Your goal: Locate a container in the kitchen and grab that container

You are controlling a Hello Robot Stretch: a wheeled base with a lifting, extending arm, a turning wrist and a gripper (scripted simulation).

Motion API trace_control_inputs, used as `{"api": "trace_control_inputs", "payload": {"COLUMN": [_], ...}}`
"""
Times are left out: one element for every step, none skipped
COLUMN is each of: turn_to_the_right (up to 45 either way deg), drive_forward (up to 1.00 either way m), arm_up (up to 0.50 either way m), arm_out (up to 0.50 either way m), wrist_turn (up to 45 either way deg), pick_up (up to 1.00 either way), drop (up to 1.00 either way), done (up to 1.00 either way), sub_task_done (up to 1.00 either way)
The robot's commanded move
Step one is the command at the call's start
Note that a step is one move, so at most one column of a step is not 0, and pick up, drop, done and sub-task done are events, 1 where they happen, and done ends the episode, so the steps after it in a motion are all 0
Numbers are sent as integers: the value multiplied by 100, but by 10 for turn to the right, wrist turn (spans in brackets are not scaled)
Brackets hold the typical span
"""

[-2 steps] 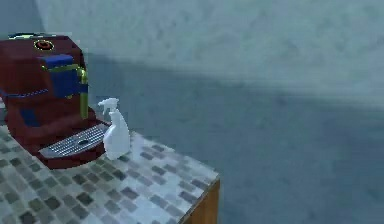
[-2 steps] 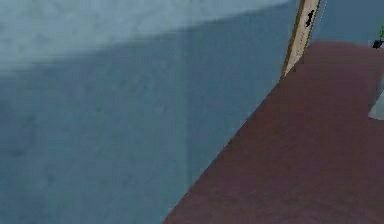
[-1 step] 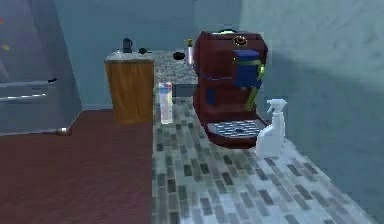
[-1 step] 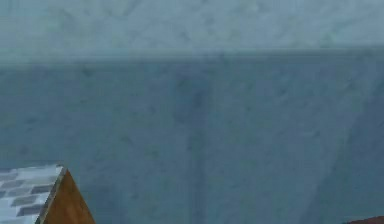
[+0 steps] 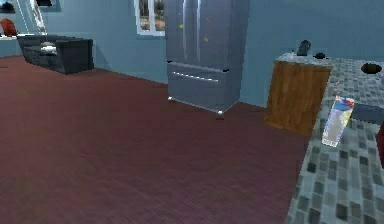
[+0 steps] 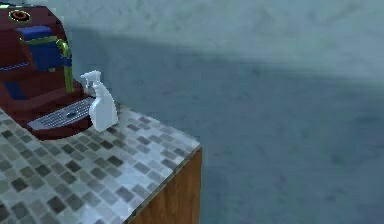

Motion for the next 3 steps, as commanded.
{"api": "trace_control_inputs", "payload": {"turn_to_the_right": [-180, 0, 0], "drive_forward": [0, 0, 0], "arm_up": [0, 50, 38], "arm_out": [0, 0, 0], "wrist_turn": [0, 0, 0], "pick_up": [0, 0, 0], "drop": [0, 0, 0], "done": [0, 0, 0], "sub_task_done": [0, 0, 0]}}
